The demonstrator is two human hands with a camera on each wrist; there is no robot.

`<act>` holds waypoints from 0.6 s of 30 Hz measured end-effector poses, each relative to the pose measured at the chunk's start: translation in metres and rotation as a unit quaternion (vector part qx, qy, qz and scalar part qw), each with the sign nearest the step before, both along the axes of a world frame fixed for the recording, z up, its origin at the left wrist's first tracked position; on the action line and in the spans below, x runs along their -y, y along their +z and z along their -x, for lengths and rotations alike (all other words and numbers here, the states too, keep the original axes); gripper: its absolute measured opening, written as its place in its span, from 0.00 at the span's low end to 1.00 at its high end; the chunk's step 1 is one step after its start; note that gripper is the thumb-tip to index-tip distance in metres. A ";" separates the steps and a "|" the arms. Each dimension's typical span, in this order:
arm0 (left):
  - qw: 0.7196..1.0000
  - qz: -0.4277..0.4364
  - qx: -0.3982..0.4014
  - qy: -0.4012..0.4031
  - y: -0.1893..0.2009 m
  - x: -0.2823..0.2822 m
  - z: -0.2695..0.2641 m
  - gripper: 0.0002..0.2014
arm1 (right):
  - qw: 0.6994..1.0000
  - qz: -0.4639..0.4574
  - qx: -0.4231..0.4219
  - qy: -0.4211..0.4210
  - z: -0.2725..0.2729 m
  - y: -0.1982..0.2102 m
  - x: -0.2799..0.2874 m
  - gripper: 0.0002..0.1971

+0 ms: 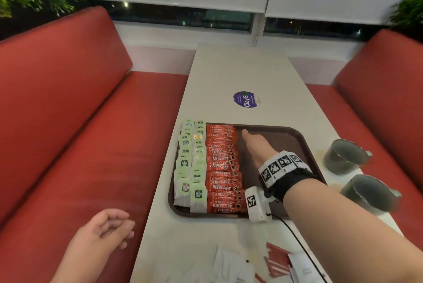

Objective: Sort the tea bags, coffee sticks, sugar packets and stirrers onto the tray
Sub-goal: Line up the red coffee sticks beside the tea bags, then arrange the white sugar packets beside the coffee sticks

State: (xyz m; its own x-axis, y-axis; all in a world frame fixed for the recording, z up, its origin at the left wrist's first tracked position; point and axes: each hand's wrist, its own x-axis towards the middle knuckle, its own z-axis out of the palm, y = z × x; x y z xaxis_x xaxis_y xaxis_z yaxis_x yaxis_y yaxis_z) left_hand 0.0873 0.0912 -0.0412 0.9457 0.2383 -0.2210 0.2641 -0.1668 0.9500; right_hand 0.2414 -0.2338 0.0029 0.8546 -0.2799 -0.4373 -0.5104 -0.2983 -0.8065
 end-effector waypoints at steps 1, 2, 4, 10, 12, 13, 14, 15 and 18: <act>1.000 0.009 0.005 0.000 0.003 -0.002 0.003 0.07 | 1.000 -0.012 0.025 0.004 0.016 0.010 0.003 0.29; 1.000 0.016 0.007 0.000 0.005 -0.006 0.006 0.06 | 0.998 -0.031 0.056 0.014 0.037 0.021 0.008 0.27; 1.000 0.021 0.010 0.000 0.010 -0.013 0.015 0.06 | 0.992 -0.026 0.114 0.052 0.090 0.040 0.022 0.23; 0.999 -0.019 -0.022 -0.026 0.009 -0.014 0.040 0.06 | 0.987 0.085 0.132 0.035 0.259 0.029 0.076 0.18; 0.997 -0.051 -0.025 -0.054 0.007 -0.002 0.049 0.05 | 0.986 0.135 0.101 0.007 0.293 0.013 0.092 0.20; 0.995 -0.063 -0.028 -0.073 0.008 0.007 0.054 0.05 | 0.984 0.156 0.090 0.001 0.305 0.006 0.098 0.22; 0.992 -0.077 -0.032 -0.094 0.009 0.017 0.060 0.05 | 0.982 0.174 0.080 -0.001 0.314 -0.002 0.103 0.25; 0.989 -0.089 -0.034 -0.116 0.012 0.027 0.066 0.05 | 0.979 0.194 0.070 0.005 0.322 -0.010 0.106 0.27; 0.977 -0.122 -0.036 -0.173 0.014 0.052 0.082 0.05 | 0.964 0.254 0.039 0.066 0.338 -0.027 0.113 0.20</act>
